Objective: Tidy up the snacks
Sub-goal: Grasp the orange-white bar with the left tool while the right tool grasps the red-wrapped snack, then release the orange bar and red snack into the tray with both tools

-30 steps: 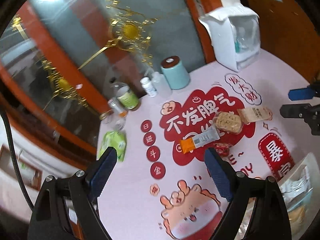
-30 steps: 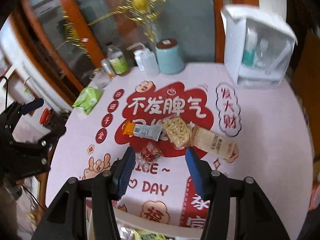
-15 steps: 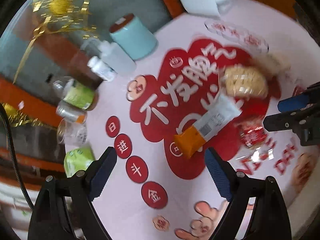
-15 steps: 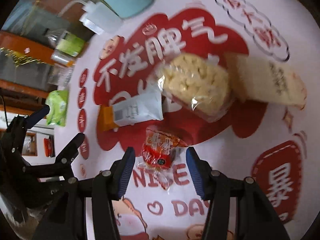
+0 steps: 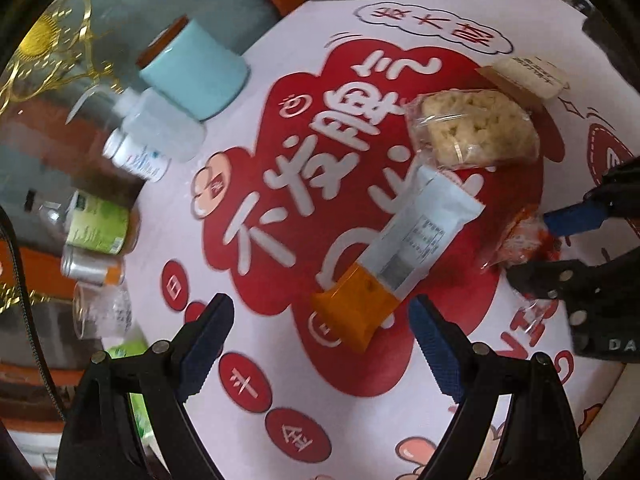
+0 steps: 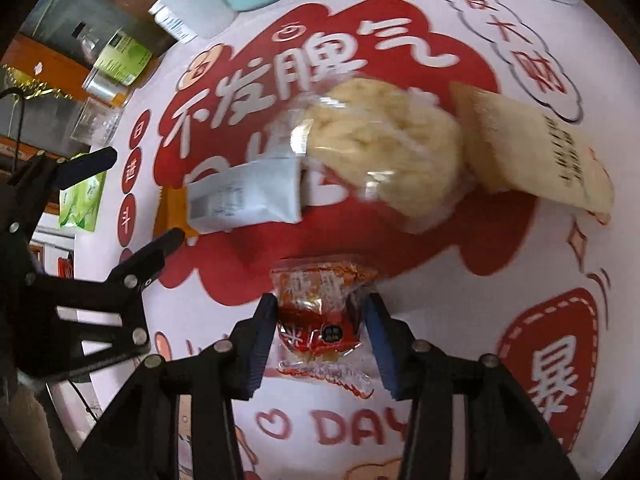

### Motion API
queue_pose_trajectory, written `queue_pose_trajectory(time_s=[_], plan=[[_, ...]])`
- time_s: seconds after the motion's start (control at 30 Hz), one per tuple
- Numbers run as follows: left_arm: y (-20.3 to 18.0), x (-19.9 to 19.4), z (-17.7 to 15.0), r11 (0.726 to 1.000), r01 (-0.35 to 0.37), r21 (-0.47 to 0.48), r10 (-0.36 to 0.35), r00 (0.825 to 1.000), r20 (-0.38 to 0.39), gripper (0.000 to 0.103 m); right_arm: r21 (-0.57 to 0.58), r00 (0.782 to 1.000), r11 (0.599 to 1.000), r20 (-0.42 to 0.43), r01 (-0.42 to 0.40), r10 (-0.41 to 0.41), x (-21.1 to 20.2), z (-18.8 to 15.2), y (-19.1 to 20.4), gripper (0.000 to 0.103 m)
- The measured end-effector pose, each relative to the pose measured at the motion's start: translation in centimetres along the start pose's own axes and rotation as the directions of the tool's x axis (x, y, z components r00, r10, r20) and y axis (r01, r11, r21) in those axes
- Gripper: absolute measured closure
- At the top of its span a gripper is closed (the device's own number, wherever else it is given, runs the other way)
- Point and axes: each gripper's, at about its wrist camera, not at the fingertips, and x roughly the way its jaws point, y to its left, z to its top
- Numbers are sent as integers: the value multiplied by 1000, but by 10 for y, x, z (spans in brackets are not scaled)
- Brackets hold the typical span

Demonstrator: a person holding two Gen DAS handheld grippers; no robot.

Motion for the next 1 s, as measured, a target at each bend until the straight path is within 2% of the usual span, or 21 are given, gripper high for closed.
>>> queue_pose_trajectory(time_s=[0.2,0.33,0.4,0.43,0.47,0.5,0.57,0.67,0.83,0.93,1.0], plan=[[-18,19,15,995,42,87,-40,999,-29,15,33,1000,999,-1,4,-4,-8,-4,-19,58],[-24,31,21,992,76,97,-71,996,-57,15,37,1000,999,4,-15,14,-15,-8,-21,58],[-25,38,21,988,131,79,-124,989,-86,26,37,1000,999,12,-25,25,-19,-10,-21,58],[-23,39,21,986,157,62,-151,984,-94,38,37,999,999,16,-30,30,-23,-13,-23,58],[-21,39,21,981,192,33,-188,977,-96,55,37,999,999,22,-37,36,-26,-14,-22,58],[-19,39,21,975,223,2,-222,970,-102,59,34,999,999,28,-42,41,-30,-16,-21,58],[-16,38,19,970,236,-51,-240,965,-105,67,27,998,999,41,-47,46,-37,-20,-20,58],[-18,31,8,954,279,-110,-290,952,-99,69,20,997,999,62,-46,45,-49,-27,-18,58],[-32,9,-14,946,264,-189,-284,955,-84,69,6,993,999,110,-53,52,-76,-39,-16,58],[-39,-20,-26,939,249,-239,-268,962,-50,69,-9,986,997,147,-74,74,-98,-49,-14,58],[-41,-49,-33,928,259,-268,-268,963,2,69,-25,980,996,173,-91,94,-115,-57,-13,58]])
